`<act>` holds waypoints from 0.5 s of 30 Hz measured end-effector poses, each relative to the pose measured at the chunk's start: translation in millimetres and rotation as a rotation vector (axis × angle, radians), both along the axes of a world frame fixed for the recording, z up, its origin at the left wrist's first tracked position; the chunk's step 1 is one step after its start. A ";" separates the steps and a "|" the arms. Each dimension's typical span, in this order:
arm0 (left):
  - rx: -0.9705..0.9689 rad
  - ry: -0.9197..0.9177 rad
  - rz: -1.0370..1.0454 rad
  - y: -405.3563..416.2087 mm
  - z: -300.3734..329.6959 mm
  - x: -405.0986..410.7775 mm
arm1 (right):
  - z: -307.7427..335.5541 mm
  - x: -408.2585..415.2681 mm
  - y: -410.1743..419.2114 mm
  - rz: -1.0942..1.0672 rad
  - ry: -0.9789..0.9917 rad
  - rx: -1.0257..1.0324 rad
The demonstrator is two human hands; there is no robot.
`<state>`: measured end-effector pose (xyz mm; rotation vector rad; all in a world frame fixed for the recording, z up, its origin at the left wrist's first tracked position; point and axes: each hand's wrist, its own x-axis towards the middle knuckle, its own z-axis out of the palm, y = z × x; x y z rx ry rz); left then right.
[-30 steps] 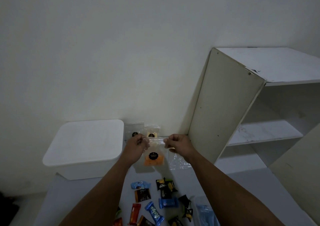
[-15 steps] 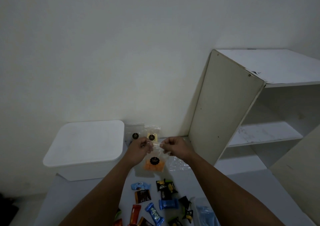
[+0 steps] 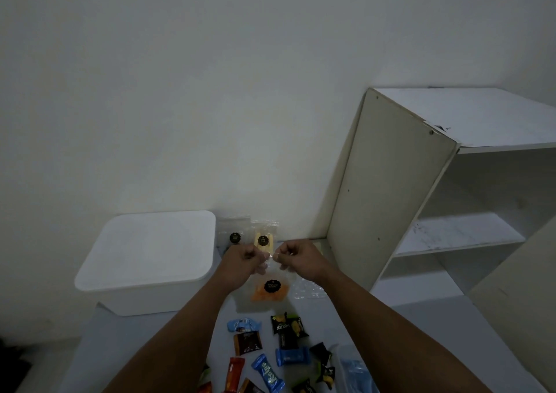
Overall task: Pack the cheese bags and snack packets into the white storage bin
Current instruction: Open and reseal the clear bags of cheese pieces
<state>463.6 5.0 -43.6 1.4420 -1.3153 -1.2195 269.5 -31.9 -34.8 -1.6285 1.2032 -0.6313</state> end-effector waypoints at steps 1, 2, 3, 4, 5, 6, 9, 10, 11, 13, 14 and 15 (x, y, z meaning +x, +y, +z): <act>0.000 0.008 0.001 0.3 0.3 -0.2 | -1.0 1.0 -0.4 -0.001 0.008 -0.003; 0.000 -0.001 0.001 0.4 0.7 -0.5 | -1.8 1.9 -1.2 0.000 0.018 -0.006; -0.001 -0.024 0.000 1.1 1.0 -0.8 | -2.3 2.6 -2.2 0.002 0.026 -0.008; -0.006 -0.055 -0.002 1.7 1.0 -0.6 | -2.4 2.9 -3.2 0.004 0.030 -0.007; -0.014 -0.086 -0.003 1.7 0.4 0.0 | -2.1 3.4 -3.8 0.005 0.028 -0.003; -0.023 -0.113 -0.003 1.4 -0.5 1.0 | -1.1 3.8 -3.7 0.007 0.021 -0.001; -0.061 -0.188 0.013 0.7 -3.4 4.6 | 0.4 2.9 -3.9 0.017 -0.020 0.004; -0.074 -0.213 0.030 1.3 -3.7 5.7 | 0.2 1.9 -3.8 0.017 -0.025 0.008; -0.088 -0.232 0.054 2.0 -4.2 6.8 | -0.9 0.3 -4.2 0.013 -0.022 0.011; -0.105 -0.245 0.098 2.8 -6.4 9.3 | -5.0 -3.9 -5.1 -0.006 -0.001 0.009; -0.114 -0.250 0.104 3.1 -7.5 10.0 | -7.1 -5.3 -5.3 -0.018 0.008 0.001; -0.124 -0.253 0.100 3.1 -8.7 9.8 | -9.5 -5.6 -5.0 -0.028 0.013 -0.007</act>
